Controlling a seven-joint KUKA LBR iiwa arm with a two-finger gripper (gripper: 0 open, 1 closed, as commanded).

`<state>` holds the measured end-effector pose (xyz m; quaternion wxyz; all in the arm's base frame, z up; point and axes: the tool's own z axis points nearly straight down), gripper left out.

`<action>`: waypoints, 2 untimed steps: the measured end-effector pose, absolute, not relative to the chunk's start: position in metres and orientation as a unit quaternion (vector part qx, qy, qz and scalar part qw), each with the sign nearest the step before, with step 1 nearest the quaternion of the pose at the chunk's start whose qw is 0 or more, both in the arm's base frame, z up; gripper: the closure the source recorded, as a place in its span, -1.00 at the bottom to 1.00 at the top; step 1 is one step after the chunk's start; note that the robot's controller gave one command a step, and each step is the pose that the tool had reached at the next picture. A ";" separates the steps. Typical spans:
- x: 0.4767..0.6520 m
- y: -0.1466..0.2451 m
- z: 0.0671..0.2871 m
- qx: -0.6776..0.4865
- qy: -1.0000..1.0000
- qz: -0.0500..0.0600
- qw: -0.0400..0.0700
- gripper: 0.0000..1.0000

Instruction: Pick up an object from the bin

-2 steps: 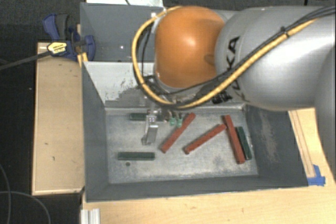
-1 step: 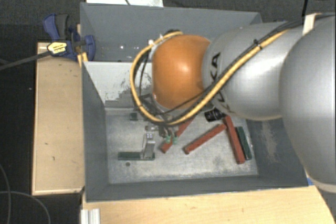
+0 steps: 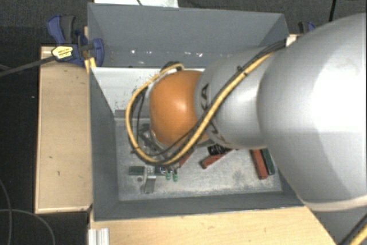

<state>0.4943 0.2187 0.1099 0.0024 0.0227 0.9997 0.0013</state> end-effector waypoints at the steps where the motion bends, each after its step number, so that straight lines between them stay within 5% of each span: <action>1: 0.477 0.212 0.071 -0.038 0.999 0.001 0.001 1.00; 2: 0.477 0.212 0.071 -0.037 0.999 0.001 0.001 1.00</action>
Offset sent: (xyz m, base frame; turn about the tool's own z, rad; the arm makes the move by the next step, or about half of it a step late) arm 0.0000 0.0000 0.0000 0.0000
